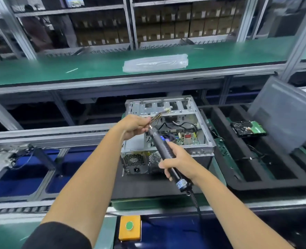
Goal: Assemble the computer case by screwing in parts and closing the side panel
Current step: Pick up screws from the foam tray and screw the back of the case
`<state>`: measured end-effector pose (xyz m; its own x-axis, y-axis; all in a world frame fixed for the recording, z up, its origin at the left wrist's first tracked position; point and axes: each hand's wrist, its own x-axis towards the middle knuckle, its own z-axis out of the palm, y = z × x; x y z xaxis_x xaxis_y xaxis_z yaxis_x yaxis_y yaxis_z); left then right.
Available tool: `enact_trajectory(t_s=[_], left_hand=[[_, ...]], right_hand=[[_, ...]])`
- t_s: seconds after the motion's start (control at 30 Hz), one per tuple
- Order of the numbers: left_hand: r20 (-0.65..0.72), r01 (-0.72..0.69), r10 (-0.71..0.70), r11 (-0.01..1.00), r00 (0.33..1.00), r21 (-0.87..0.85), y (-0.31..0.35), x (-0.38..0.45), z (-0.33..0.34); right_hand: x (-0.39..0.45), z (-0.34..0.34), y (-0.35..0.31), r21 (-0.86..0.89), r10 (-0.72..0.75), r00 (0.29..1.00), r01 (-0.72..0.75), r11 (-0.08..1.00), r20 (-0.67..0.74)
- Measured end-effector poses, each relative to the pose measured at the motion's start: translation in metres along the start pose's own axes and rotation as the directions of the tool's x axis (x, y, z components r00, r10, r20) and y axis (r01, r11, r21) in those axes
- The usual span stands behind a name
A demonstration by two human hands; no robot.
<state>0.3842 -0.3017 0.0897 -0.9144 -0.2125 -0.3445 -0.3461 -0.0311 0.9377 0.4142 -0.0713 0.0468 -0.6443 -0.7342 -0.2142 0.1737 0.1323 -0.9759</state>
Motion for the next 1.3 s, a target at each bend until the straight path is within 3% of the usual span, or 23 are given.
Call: enact_trajectory(t_s=[0.1,0.2,0.53,0.6,0.7,0.77,0.87,1.07,1.3], left_hand=[[-0.070,-0.018,0.011,0.996,0.997,-0.092,-0.021,-0.009,-0.001],[-0.130,-0.045,0.037,0.997,0.991,-0.060,-0.034,-0.018,-0.004],[-0.108,-0.021,0.026,0.999,0.994,0.044,-0.057,-0.031,-0.018],[-0.221,-0.122,0.157,0.979,0.963,0.164,-0.060,-0.029,-0.020],[-0.334,-0.207,0.384,0.864,0.861,0.458,-0.058,-0.022,-0.024],[-0.248,-0.204,0.434,0.759,0.866,0.618,-0.057,-0.020,-0.023],[-0.096,-0.226,0.414,0.662,0.905,0.714,-0.063,-0.020,-0.013],[-0.162,-0.201,0.373,0.760,0.913,0.618,-0.082,-0.022,-0.012],[-0.166,-0.195,0.366,0.767,0.916,0.611,-0.086,-0.025,-0.015]], right_hand=[[0.000,0.025,0.006,0.002,-0.012,1.000,0.012,1.000,-0.001],[-0.001,0.042,0.013,0.012,-0.013,1.000,0.013,1.000,-0.021],[-0.012,0.076,0.044,0.016,0.016,0.996,-0.014,1.000,-0.088],[-0.015,0.078,0.050,0.021,0.032,0.995,-0.030,0.999,-0.092],[-0.022,0.080,0.060,0.030,0.060,0.994,-0.057,0.998,-0.088],[-0.026,0.083,0.066,0.026,0.074,0.993,-0.072,0.997,-0.090],[-0.030,0.087,0.073,0.003,0.088,0.993,-0.088,0.996,-0.085],[-0.032,0.085,0.078,-0.007,0.101,0.989,-0.103,0.995,-0.106],[-0.033,0.080,0.079,0.024,0.107,0.987,-0.105,0.994,-0.116]])
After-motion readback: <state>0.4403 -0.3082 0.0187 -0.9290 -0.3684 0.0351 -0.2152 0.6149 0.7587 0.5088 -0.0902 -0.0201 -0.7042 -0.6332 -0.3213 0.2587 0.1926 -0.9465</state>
